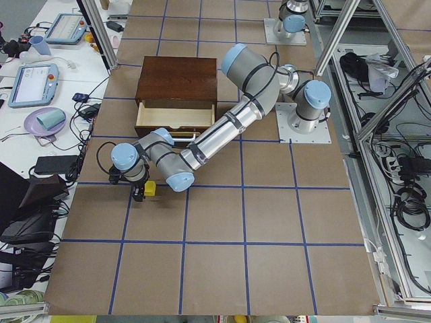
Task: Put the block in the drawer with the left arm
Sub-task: 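Lower the left gripper over the yellow cube and close on it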
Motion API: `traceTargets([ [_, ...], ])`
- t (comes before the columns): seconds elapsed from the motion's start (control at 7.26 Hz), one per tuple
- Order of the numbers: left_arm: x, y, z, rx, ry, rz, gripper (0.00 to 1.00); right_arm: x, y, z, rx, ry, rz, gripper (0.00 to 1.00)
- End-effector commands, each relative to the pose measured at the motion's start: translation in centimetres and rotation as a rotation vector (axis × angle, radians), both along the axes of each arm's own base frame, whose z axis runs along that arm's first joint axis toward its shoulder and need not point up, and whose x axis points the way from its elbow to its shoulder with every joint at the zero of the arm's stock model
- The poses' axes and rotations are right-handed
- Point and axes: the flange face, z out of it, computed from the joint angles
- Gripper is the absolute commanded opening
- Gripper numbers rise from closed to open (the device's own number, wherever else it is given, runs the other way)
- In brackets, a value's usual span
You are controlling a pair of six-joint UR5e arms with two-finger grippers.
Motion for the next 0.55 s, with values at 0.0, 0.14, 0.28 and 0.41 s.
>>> traceTargets([
  [0.0, -0.02, 0.01, -1.00, 0.010, 0.008, -0.002, 0.97, 0.01, 0.00, 0.00, 0.000, -0.001, 0.000, 1.00],
  [0.14, -0.03, 0.02, -1.02, 0.011, 0.009, -0.002, 0.95, 0.01, 0.00, 0.00, 0.000, -0.001, 0.000, 1.00],
  [0.28, -0.05, 0.05, -1.09, 0.012, 0.010, -0.003, 0.78, -0.01, 0.00, 0.00, 0.000, 0.001, 0.000, 1.00],
  [0.41, -0.08, 0.09, -1.17, 0.015, 0.012, -0.003, 0.68, 0.01, 0.00, 0.00, 0.000, -0.001, 0.000, 1.00],
])
